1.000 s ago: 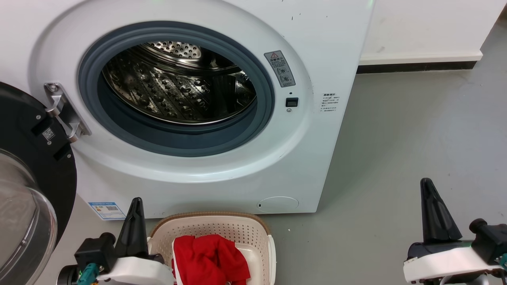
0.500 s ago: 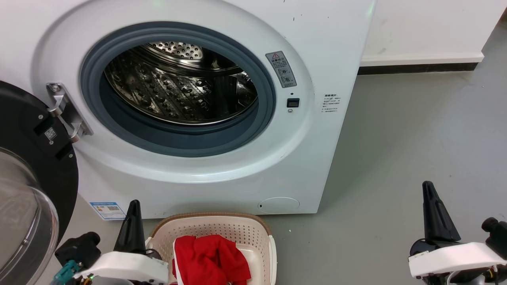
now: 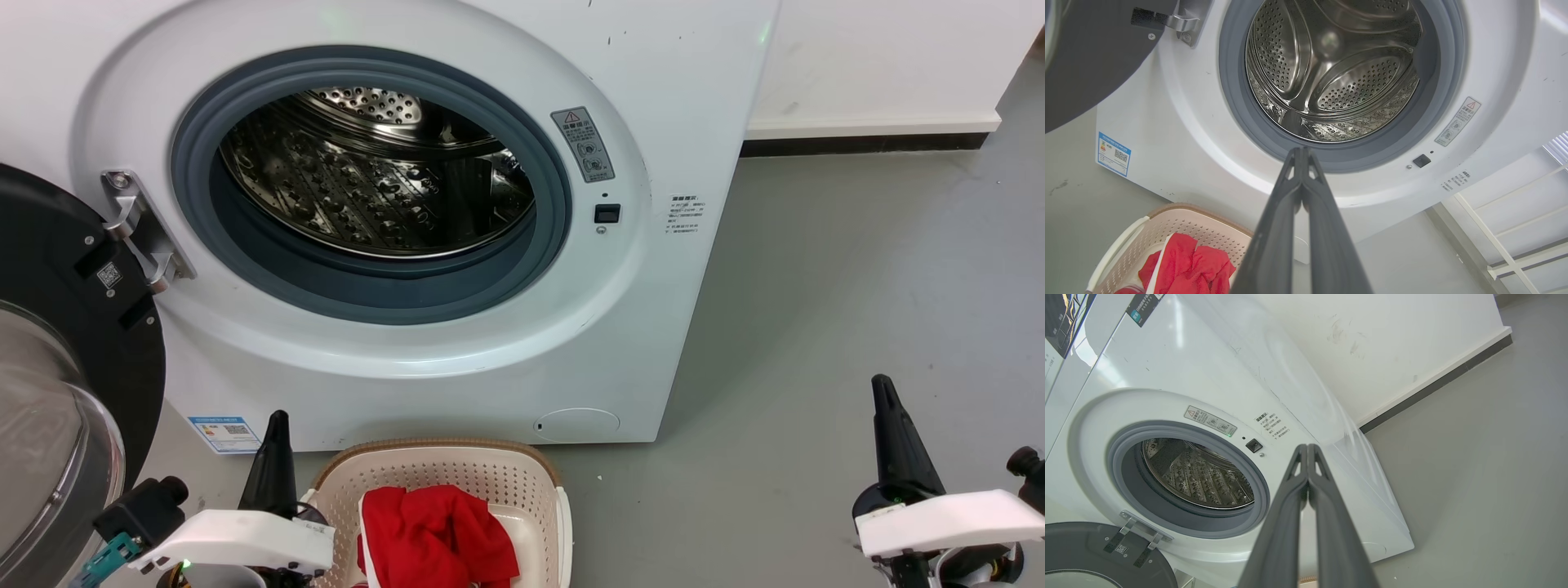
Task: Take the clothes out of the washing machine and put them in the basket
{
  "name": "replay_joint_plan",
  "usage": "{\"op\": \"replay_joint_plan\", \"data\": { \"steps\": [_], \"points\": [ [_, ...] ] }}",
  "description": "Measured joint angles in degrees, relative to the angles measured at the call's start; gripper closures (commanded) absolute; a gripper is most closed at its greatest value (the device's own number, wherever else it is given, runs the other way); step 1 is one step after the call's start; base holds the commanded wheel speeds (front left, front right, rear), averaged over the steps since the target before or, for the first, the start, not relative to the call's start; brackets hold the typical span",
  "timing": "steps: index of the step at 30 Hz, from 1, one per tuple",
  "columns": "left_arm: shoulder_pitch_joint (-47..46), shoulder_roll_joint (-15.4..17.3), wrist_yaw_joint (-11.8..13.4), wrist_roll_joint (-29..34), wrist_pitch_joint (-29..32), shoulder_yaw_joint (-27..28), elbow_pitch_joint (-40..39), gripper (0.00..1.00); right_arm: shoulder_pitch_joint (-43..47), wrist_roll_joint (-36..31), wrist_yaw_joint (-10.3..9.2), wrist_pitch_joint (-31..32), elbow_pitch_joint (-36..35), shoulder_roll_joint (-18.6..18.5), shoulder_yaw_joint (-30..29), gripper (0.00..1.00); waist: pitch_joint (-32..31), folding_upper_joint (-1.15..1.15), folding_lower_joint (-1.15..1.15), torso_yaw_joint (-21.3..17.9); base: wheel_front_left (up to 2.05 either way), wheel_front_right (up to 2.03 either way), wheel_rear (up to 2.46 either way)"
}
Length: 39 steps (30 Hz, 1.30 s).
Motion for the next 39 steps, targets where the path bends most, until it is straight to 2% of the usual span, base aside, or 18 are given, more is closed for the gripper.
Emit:
{"op": "replay_joint_plan", "data": {
  "steps": [18,39],
  "points": [
    [-1.4,0.0,-1.0,-15.5,3.7,1.1,1.9,1.0,-1.5,15.9,-0.01,3.4,2.3,-0.4,-0.3,1.0,-0.3,0.0,0.0,0.4,0.0,0.0,0.0],
    [-3.1,0.0,-2.1,-30.1,7.1,2.1,3.7,1.0,-3.3,30.6,-0.01,6.9,4.7,-0.4,-1.0,1.0,-0.5,0.0,0.0,0.9,0.0,0.0,0.0]
  ]
}}
